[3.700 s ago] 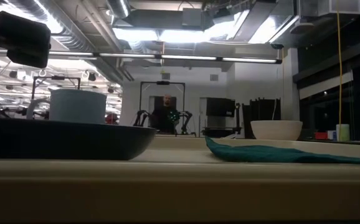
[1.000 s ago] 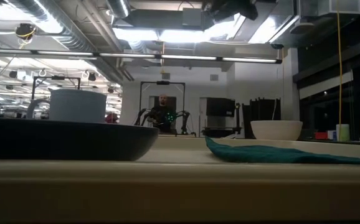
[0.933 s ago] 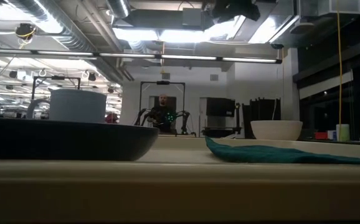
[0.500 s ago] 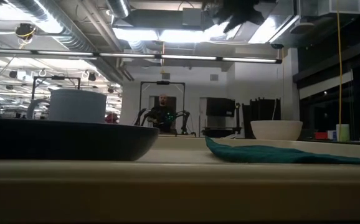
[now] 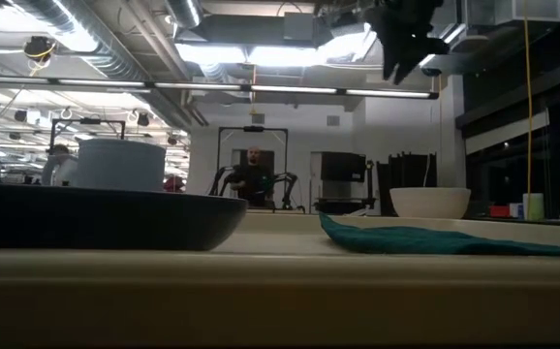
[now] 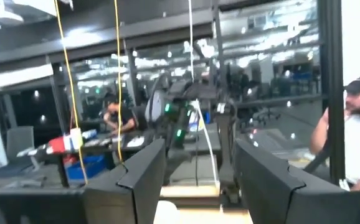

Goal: Set up tray
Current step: Put the white bowl on top of the green plate on the light brown serving tray

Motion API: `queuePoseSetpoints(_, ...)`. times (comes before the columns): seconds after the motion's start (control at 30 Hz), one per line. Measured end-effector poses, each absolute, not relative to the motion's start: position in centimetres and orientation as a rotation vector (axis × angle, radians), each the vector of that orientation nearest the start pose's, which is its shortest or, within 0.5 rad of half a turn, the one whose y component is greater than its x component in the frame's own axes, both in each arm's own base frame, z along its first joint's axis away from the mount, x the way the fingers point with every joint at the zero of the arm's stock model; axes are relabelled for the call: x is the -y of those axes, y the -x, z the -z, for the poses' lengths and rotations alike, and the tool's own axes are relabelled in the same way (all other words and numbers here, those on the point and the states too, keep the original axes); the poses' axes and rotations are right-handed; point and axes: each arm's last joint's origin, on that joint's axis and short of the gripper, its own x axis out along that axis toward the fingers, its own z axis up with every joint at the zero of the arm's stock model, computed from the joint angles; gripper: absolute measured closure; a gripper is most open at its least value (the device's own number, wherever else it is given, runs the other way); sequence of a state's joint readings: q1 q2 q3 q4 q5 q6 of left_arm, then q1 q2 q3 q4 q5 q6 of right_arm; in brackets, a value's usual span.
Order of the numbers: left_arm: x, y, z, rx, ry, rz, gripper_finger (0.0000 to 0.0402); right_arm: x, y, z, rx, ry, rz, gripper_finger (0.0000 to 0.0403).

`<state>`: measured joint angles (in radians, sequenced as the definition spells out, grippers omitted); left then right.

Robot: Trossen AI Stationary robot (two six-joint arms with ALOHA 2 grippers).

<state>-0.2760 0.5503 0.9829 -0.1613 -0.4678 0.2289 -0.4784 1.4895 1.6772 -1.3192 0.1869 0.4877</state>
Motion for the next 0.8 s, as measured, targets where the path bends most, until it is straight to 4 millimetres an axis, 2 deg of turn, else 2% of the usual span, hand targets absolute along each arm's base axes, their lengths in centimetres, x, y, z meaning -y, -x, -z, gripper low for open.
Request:
queuePoseSetpoints(0.2, 1.1, -8.7, -42.2, 0.200, -0.163, -0.232, 0.0217, 13.4, -22.5, -38.2, -1.044, -0.586, 0.925, 0.0263)
queuePoseSetpoints(0.4, 1.1, -10.3, -41.3, 0.111, -0.119, -0.262, 0.0217, 14.5, -22.4, -36.9, -1.175, -0.574, 0.960, 0.0263)
queuePoseSetpoints(0.63, 1.2, -12.9, -41.5, 0.127, -0.127, -0.295, 0.0217, 16.3, -24.7, -34.1, -1.297, -0.519, 0.912, 0.0263)
queuePoseSetpoints(0.8, 1.2, -13.7, -41.5, 0.145, -0.091, -0.260, 0.0217, 18.3, -26.4, -31.9, -1.312, -0.559, 0.858, 0.0263)
